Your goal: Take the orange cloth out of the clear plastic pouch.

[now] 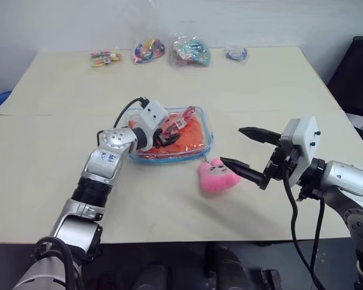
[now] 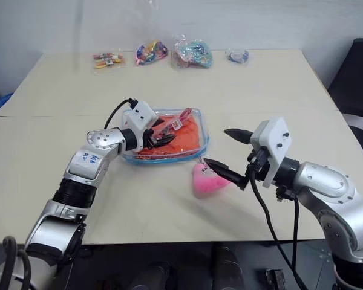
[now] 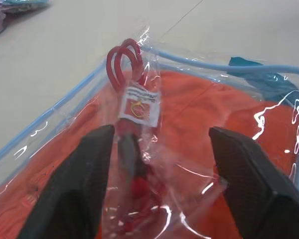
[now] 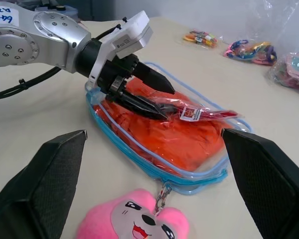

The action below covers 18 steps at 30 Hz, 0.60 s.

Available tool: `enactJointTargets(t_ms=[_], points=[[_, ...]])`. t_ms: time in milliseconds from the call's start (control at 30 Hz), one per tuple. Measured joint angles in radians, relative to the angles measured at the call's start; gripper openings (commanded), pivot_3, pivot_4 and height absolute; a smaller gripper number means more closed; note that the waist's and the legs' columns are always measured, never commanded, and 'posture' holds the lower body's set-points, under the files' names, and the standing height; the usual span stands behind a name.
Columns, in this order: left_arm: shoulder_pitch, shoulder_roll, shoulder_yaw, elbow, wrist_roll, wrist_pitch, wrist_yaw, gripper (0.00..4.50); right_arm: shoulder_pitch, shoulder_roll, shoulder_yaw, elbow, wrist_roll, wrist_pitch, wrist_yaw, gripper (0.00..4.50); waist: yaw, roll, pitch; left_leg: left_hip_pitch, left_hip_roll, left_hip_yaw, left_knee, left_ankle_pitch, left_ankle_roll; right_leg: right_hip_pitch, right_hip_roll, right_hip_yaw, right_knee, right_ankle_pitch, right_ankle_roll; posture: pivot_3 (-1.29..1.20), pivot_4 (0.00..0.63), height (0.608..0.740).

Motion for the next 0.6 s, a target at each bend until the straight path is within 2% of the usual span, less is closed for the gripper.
enactJointTargets(t_ms=[200,233,433,500,600], points=[[0.009,0.003,0.012,-0.006,0.009,0.001,-0.004,0.24,0.0,-0.014,0.0,0.0,0.004,0.0,0.005,4.5,0.0,0.0,0.0,0.0,0.0,0.0,0.0,0.0,0.0,0.0,0.0,0.0,0.0,0.0,0.0,0.0,0.15,0.74],[0.013,0.006,0.015,-0.012,0.009,0.003,-0.004,0.01,0.0,-0.015,0.0,0.0,0.004,0.0,0.008,4.5,0.0,0.0,0.0,0.0,0.0,0.0,0.0,0.0,0.0,0.0,0.0,0.0,0.0,0.0,0.0,0.0,0.15,0.74],[0.027,0.011,0.076,-0.043,0.0,0.061,0.018,0.01,-0.014,-0.021,0.005,0.007,-0.006,-0.001,0.024,4.5,0.001,0.0,0.0,0.0,0.001,0.0,0.001,0.0,0.0,0.0,0.0,0.0,0.0,0.0,0.0,0.0,0.15,0.74],[0.027,0.017,0.146,-0.06,-0.019,0.082,0.049,0.01,-0.027,-0.021,0.017,0.008,-0.006,-0.002,0.032,4.5,0.0,-0.001,0.0,0.0,0.001,0.0,0.001,0.0,0.0,-0.001,0.001,0.0,0.0,0.0,0.0,0.0,0.15,0.74],[0.026,0.074,0.252,-0.068,-0.032,0.089,0.099,0.01,-0.039,-0.022,0.039,0.013,-0.008,-0.003,0.055,4.5,-0.005,-0.001,0.0,0.001,0.003,0.0,0.001,0.0,0.0,-0.001,0.002,0.001,0.0,0.0,-0.001,0.0,0.15,0.74]])
